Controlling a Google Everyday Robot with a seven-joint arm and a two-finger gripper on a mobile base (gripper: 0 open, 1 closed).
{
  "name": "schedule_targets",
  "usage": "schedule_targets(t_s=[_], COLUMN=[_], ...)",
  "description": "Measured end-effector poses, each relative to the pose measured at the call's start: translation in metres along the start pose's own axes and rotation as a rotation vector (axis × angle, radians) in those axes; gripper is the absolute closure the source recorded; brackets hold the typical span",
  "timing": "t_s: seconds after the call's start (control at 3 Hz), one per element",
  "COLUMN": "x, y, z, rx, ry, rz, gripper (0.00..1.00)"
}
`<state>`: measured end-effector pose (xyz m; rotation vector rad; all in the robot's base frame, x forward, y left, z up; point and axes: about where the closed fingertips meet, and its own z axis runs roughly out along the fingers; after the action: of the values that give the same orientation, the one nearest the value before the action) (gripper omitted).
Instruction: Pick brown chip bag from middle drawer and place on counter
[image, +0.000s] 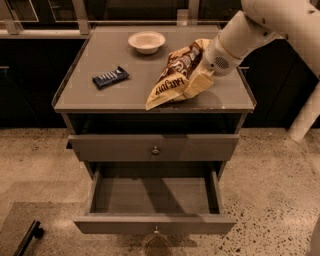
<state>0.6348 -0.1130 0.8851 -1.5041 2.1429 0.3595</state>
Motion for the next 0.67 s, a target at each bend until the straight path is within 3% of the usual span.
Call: schedule_targets(t_s=[0.33,0.67], x=[0.0,0.0], y=[0.0,0.0], z=[0.0,0.0001], rx=[0.0,0.0], ry=[0.0,0.0], rz=[0.0,0.0], gripper=[0.89,1.0])
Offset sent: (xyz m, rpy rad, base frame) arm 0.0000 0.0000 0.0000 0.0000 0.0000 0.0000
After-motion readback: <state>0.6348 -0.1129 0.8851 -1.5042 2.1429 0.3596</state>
